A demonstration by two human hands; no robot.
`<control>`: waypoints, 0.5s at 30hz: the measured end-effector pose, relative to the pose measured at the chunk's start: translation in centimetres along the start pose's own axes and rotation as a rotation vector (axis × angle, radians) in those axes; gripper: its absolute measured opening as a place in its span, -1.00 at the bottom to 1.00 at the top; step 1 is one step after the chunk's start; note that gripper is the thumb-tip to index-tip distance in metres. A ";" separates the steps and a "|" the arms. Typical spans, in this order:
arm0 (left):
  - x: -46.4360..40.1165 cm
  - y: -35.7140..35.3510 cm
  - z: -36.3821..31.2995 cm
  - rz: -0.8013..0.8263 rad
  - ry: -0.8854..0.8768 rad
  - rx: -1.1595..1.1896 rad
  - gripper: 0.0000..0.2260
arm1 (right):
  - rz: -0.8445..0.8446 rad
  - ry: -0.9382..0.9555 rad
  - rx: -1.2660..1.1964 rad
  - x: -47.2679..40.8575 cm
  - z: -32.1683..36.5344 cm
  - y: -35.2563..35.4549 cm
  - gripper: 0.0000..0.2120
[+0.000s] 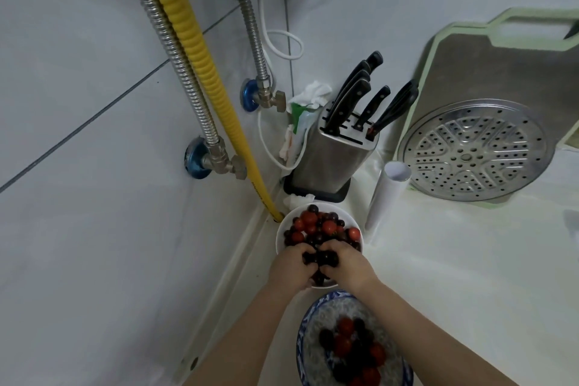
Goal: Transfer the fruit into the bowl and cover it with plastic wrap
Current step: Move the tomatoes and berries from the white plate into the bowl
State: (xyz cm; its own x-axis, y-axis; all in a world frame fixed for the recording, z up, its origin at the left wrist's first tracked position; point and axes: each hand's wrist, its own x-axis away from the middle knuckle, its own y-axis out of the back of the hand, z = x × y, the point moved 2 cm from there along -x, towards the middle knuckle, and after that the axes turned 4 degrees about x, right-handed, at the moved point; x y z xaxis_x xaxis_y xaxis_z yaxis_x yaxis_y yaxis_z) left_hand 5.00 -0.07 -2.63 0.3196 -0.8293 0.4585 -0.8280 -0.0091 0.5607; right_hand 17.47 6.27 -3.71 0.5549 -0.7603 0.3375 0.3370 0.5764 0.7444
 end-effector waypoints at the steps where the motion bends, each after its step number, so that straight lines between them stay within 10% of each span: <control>1: 0.0 0.2 0.1 0.016 0.018 0.064 -0.74 | 0.004 -0.009 -0.036 -0.1 -0.2 -0.1 -0.58; 15: 5.4 1.0 -0.5 0.055 -0.038 0.524 -0.78 | 0.025 0.126 -0.423 6.5 0.2 2.9 -0.59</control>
State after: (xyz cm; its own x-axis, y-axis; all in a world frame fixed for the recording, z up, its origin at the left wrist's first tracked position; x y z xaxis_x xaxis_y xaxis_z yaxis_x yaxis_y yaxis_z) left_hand 6.16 -4.31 0.73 0.2603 -0.8559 0.4469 -0.9655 -0.2353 0.1117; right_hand 21.92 2.94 0.76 0.6462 -0.7176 0.2598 0.5899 0.6857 0.4265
